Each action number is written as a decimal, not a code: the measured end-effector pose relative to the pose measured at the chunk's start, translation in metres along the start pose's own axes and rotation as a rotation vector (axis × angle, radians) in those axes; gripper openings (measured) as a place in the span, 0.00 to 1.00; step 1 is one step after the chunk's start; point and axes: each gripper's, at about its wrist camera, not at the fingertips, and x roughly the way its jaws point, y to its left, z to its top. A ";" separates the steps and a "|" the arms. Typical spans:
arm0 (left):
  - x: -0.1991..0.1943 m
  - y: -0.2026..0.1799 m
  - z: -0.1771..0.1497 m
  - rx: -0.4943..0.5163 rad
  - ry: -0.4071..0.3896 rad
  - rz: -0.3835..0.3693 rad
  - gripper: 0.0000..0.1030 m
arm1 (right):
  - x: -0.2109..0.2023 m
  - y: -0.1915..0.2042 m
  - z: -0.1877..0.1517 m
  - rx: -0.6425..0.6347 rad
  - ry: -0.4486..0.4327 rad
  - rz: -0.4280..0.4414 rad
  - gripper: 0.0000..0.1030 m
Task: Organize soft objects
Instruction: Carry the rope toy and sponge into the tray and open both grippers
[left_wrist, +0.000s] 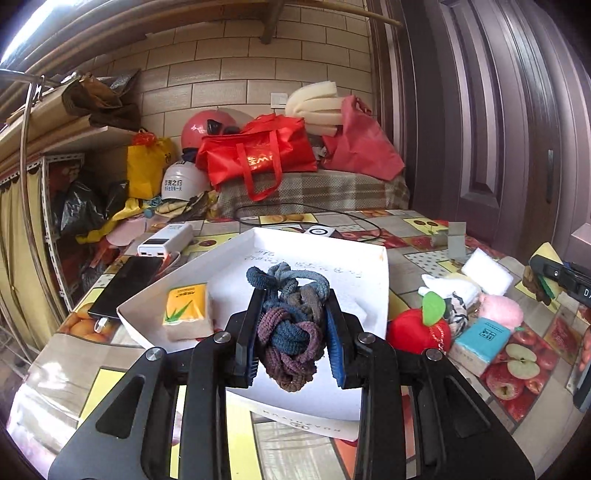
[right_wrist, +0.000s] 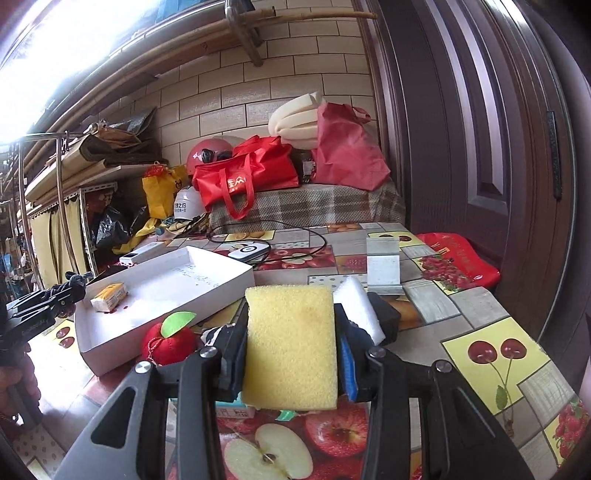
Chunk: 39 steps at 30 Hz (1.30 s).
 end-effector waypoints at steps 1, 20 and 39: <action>0.002 0.004 0.000 -0.004 0.003 0.011 0.28 | 0.004 0.004 0.000 -0.005 0.006 0.009 0.39; 0.051 0.035 0.005 -0.075 0.131 0.180 0.28 | 0.071 0.127 0.003 -0.147 0.037 0.209 0.38; 0.073 0.046 0.015 -0.092 0.138 0.212 0.28 | 0.133 0.162 0.019 -0.068 0.086 0.199 0.39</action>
